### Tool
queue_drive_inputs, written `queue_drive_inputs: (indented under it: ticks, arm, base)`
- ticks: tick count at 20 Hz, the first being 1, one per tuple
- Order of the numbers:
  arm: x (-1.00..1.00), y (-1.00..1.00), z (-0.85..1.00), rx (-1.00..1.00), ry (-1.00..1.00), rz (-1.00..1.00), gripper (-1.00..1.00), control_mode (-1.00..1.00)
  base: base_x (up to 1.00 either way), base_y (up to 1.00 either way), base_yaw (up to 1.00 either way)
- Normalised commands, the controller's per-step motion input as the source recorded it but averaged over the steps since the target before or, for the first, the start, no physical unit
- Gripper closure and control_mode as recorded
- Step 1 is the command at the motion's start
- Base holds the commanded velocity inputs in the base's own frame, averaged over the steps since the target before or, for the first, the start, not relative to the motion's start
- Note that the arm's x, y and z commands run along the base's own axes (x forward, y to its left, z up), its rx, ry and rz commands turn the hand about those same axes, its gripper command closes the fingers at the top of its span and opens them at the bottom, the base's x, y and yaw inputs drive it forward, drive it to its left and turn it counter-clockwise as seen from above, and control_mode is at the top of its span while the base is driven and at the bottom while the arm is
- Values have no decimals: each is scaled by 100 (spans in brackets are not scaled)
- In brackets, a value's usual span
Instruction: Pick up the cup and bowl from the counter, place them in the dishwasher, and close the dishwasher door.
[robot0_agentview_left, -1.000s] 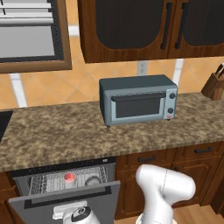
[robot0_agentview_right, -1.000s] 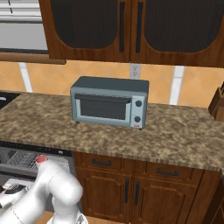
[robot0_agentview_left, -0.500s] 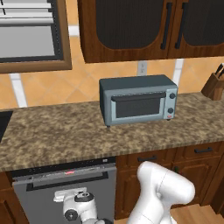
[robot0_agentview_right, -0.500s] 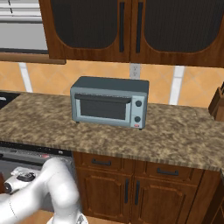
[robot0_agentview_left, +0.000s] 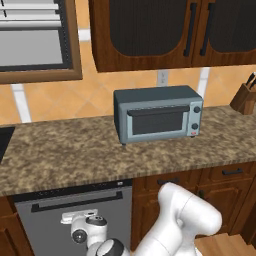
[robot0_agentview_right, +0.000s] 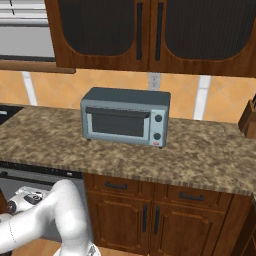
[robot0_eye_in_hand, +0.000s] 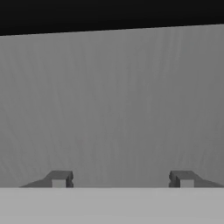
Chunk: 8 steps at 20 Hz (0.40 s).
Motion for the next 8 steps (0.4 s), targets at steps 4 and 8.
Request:
queue_drive_inputs:
  ticks: [4,8]
  arm:
    - [77,-37,-4,0,0,1,-100,-100]
    - [5,-12,0,0,0,0,-100,-100]
  base:
    - [0,0,0]
    - [0,0,0]
